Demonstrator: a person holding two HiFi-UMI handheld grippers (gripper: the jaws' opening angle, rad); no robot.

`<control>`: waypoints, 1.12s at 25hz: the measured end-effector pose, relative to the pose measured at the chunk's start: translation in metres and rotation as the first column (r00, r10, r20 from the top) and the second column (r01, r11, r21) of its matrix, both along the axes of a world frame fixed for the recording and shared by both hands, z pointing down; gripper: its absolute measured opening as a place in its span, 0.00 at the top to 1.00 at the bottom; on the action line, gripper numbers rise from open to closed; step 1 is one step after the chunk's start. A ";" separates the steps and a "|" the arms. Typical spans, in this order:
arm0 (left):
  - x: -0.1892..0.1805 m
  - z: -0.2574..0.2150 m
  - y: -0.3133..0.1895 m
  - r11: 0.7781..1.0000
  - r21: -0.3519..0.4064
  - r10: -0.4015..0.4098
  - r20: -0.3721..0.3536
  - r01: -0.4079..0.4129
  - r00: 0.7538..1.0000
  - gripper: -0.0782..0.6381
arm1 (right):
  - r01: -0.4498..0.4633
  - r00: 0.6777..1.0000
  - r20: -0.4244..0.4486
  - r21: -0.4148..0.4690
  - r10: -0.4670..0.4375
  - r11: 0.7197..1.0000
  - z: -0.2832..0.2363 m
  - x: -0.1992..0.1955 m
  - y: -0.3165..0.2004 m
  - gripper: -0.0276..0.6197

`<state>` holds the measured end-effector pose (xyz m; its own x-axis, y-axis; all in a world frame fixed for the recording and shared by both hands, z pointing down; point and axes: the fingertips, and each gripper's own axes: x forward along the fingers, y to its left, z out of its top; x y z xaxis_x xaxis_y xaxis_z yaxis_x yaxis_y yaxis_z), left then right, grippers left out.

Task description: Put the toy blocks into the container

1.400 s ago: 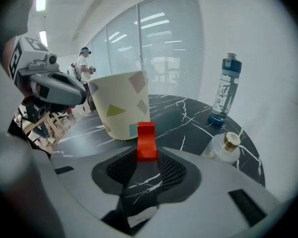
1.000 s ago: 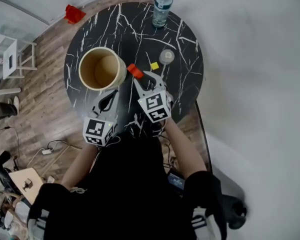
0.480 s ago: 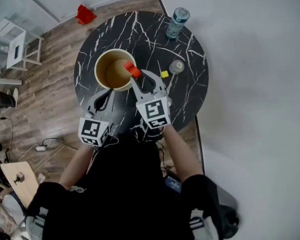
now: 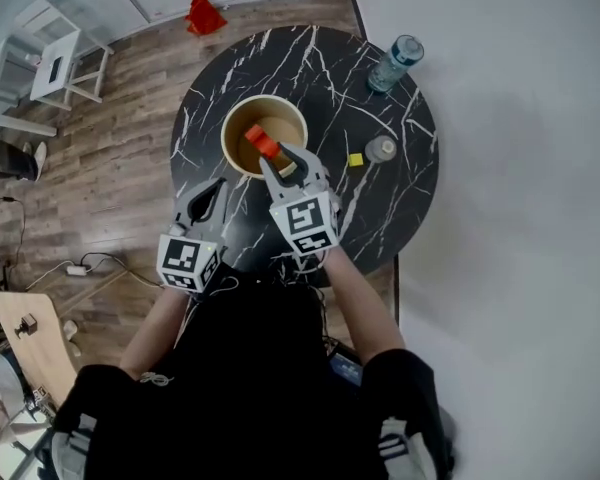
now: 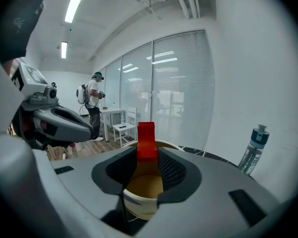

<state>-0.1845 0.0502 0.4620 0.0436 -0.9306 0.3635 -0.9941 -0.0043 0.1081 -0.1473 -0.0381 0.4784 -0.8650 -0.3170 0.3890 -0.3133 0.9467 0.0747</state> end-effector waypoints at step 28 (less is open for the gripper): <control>0.142 0.004 -0.075 0.938 -0.010 0.346 0.013 -0.346 0.938 0.89 | -0.307 0.949 0.075 -0.006 0.306 0.952 -0.005 0.161 -0.036 0.96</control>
<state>-0.0428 -0.0253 0.4655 0.3572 -0.8564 0.3729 -0.9328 -0.3476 0.0953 0.0135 -0.0741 0.4731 -0.7522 -0.5732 0.3250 -0.5931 0.8039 0.0452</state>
